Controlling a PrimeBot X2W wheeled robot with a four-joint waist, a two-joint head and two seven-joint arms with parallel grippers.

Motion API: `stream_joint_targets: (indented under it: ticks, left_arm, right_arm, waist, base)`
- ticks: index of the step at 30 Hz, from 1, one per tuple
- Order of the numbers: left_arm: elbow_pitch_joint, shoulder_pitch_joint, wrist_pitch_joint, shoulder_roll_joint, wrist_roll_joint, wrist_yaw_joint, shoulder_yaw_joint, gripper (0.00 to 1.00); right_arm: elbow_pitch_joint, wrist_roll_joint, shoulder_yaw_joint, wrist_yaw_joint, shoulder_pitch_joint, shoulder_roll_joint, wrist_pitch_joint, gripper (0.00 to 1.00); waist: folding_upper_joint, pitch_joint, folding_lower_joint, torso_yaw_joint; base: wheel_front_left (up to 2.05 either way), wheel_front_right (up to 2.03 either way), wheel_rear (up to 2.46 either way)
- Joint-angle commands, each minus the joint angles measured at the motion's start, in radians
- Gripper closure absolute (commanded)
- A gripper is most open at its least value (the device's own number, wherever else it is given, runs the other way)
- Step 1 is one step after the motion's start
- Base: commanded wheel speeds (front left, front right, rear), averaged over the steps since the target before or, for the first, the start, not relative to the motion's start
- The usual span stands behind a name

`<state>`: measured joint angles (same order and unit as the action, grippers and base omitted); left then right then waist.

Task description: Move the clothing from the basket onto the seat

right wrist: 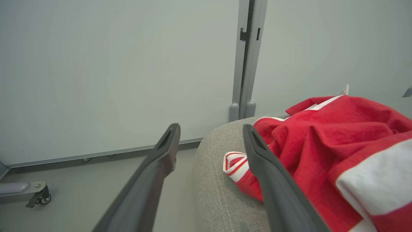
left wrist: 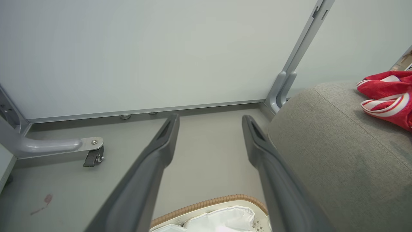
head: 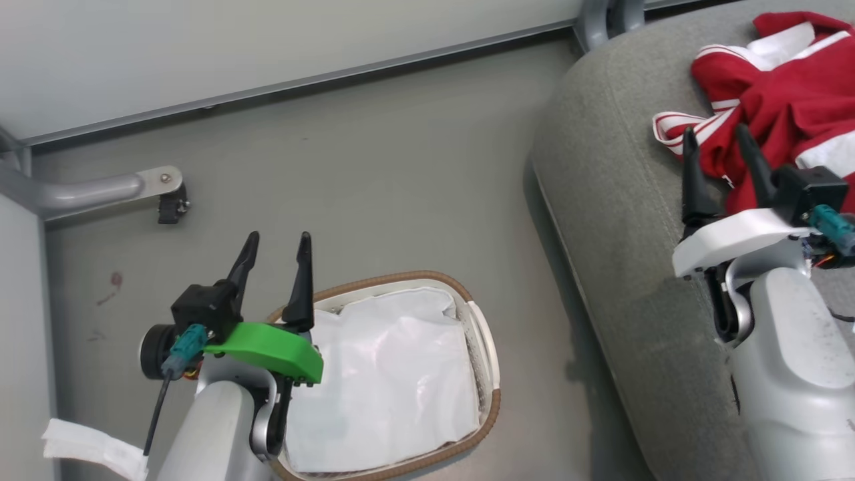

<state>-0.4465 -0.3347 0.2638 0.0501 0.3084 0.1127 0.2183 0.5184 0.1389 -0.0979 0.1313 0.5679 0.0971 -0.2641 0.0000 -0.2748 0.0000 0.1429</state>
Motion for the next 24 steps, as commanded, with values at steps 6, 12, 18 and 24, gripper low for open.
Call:
stream_joint_targets:
  ticks: [6,12,18,24]
  left_arm:
    - [0.007,0.05,0.001,0.002,-0.013,-0.024,-0.065,0.0]
    - [0.015,0.093,0.001,0.002,-0.027,-0.039,-0.108,0.0]
    - [0.031,0.153,0.001,0.002,-0.045,-0.054,-0.141,0.0]
    - [0.046,0.217,0.001,0.002,-0.047,-0.067,-0.171,0.0]
  right_arm:
    - [0.002,0.023,0.04,-0.001,-0.044,-0.029,0.0,0.0]
    - [-0.018,0.041,0.06,-0.001,-0.099,-0.04,0.0,0.0]
    - [-0.037,0.06,0.082,-0.001,-0.168,-0.043,0.0,0.0]
    - [-0.045,0.085,0.11,-0.001,-0.233,-0.043,0.0,0.0]
  waist:
    - [0.0,0.056,0.0,-0.064]
    - [0.0,0.091,0.0,-0.098]
    - [0.0,0.126,0.0,-0.11]
    - [0.0,0.157,0.0,-0.113]
  base:
    - [0.0,0.0,0.0]
    - [0.0,0.0,0.0]
    - [0.0,0.0,0.0]
    - [0.0,0.0,0.0]
